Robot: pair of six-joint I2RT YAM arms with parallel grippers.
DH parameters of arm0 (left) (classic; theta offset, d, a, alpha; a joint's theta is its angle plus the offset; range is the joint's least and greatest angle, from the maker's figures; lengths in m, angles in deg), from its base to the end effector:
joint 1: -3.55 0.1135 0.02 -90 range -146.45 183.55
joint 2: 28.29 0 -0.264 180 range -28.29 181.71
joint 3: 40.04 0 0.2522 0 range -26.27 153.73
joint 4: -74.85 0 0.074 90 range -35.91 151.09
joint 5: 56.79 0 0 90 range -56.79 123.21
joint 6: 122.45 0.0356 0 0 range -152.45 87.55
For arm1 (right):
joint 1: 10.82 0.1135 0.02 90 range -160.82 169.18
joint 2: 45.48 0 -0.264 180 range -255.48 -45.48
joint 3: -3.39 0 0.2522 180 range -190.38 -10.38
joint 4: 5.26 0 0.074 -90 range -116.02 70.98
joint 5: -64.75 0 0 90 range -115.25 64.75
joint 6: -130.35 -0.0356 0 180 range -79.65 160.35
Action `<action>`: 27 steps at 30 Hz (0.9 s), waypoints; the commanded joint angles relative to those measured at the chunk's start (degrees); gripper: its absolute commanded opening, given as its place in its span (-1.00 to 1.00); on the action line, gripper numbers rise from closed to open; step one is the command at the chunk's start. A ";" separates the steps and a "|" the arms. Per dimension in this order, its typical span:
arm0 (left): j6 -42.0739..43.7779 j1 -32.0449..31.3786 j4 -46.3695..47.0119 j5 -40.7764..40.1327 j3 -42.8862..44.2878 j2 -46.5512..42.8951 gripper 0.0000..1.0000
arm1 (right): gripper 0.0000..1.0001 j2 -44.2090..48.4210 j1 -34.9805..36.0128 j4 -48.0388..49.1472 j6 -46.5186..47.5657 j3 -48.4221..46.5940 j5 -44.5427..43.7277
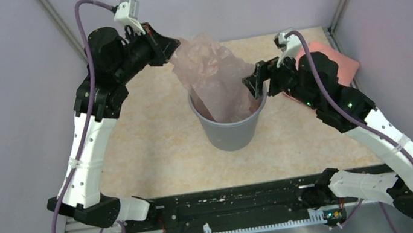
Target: Put the trash bags into the trash bin
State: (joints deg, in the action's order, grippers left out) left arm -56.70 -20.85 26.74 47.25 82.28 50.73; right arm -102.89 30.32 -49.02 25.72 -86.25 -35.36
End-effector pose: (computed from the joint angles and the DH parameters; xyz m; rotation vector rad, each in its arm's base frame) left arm 0.2345 -0.1159 0.5365 0.1960 1.7111 -0.8401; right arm 0.1532 0.1256 0.4486 -0.2857 1.7788 0.5458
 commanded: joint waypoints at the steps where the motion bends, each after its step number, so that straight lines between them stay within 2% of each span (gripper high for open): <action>1: 0.44 -0.44 1.21 1.64 0.06 1.03 -1.00 | 0.61 -1.89 0.43 7.72 7.48 -1.23 4.55; 3: 0.30 -0.68 1.22 1.91 0.22 1.49 -1.00 | 0.48 -3.05 0.43 8.74 7.87 -0.77 4.62; 10: 0.34 -2.05 1.28 2.18 -1.53 2.53 -1.00 | -0.28 -3.48 0.43 10.47 4.48 6.60 2.04; 13: 0.43 -2.65 1.58 1.78 -2.86 2.51 -1.00 | -0.43 -2.06 0.38 10.80 2.80 10.49 0.96; 18: 0.78 -3.48 1.78 1.02 -5.17 2.57 -1.00 | -0.44 -0.78 0.41 7.66 1.67 10.81 -0.92; 24: 0.92 -3.89 1.75 0.36 -5.72 2.98 -1.00 | 0.03 2.19 0.42 3.71 1.11 5.66 0.30; 27: 0.96 -4.02 1.69 0.16 -5.72 3.44 -1.00 | 0.18 3.84 0.42 1.93 0.79 3.30 1.43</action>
State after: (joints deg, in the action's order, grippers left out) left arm -56.46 -24.48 26.66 48.10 76.77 53.42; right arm -102.56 30.32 -46.31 27.25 -77.38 -34.64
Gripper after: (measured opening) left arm 0.008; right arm 0.562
